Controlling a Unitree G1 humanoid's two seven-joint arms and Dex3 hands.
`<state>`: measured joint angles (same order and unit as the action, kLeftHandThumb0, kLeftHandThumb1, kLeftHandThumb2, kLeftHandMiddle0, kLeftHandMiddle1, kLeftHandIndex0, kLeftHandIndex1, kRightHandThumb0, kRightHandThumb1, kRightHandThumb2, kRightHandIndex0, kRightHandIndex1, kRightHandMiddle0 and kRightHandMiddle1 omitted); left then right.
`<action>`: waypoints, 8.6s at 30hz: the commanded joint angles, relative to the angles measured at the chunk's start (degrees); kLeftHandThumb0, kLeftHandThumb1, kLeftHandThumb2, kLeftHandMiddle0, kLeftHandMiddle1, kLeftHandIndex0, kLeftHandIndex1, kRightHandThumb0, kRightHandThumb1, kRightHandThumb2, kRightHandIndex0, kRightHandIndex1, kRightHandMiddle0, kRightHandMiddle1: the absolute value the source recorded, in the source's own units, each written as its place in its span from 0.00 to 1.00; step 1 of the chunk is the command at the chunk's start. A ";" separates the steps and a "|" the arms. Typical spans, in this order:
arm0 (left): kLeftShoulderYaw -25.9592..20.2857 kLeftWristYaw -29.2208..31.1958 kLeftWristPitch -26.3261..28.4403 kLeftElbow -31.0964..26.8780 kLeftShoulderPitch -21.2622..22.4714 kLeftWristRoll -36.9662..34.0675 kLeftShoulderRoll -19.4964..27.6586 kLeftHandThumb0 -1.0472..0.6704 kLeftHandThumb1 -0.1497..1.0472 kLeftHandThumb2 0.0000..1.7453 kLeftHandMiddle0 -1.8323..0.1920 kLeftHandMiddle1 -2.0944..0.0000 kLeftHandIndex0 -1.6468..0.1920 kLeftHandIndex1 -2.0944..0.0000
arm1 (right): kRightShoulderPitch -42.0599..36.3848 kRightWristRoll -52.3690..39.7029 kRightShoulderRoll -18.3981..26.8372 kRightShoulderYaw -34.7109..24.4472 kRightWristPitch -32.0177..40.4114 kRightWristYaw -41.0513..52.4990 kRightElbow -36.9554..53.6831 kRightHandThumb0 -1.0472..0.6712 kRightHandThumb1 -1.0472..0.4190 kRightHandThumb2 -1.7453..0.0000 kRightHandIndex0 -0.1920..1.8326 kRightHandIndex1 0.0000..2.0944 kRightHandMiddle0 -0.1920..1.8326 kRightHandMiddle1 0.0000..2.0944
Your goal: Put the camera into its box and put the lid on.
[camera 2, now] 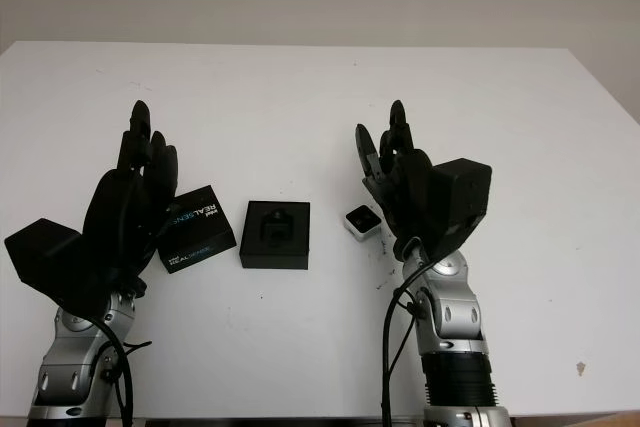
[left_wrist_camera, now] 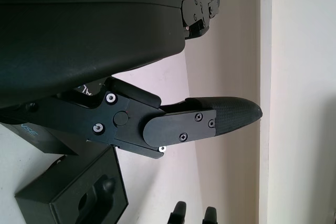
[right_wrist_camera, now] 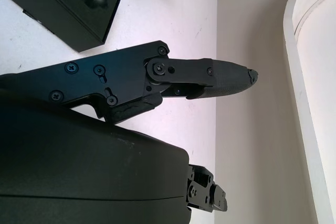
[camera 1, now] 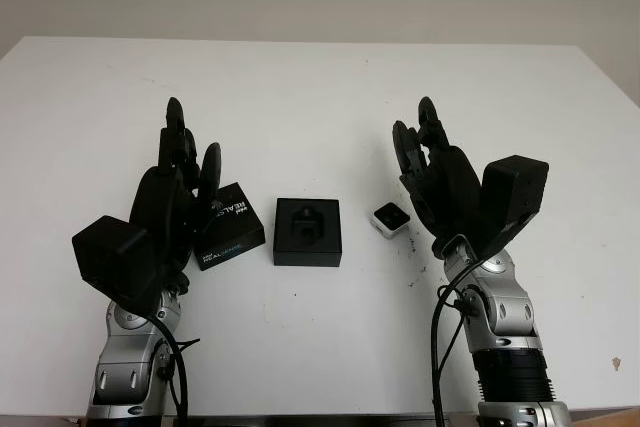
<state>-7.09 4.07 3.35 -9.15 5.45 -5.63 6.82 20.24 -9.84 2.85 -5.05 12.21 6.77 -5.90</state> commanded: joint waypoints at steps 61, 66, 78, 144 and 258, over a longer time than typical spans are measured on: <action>-0.50 1.45 -0.51 1.30 0.54 -0.44 0.50 0.17 1.00 0.30 1.00 1.00 1.00 1.00 | 18.26 40.21 38.00 21.68 -43.47 21.67 -25.22 0.31 0.17 0.96 0.30 0.09 0.31 0.07; -0.49 1.46 -0.39 1.25 0.45 -0.37 0.56 0.18 1.00 0.31 1.00 1.00 1.00 1.00 | 17.79 39.90 37.00 21.63 -46.51 17.42 -28.52 0.32 0.16 0.97 0.33 0.12 0.34 0.10; -0.49 1.66 -0.72 1.38 0.41 -0.23 0.73 0.18 1.00 0.31 1.00 1.00 1.00 1.00 | 18.68 42.27 35.91 23.29 -52.26 9.55 -35.80 0.37 0.15 0.97 0.21 0.52 0.24 0.46; 0.59 -0.22 -1.72 1.03 -0.79 0.20 -1.66 0.19 1.00 0.30 1.00 1.00 1.00 0.99 | 5.50 18.52 23.34 10.11 -7.41 14.90 -2.46 0.38 0.02 0.97 0.23 0.04 0.16 0.85; 4.04 -3.97 -3.23 1.71 0.52 2.33 -6.23 0.19 1.00 0.30 1.00 1.00 1.00 1.00 | 4.37 27.29 14.57 23.86 11.18 17.06 7.35 0.43 0.01 0.97 0.27 0.05 0.18 0.92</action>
<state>-3.03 -0.05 0.67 -7.33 5.99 -3.20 0.52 25.23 17.17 16.77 18.79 23.78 24.06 1.44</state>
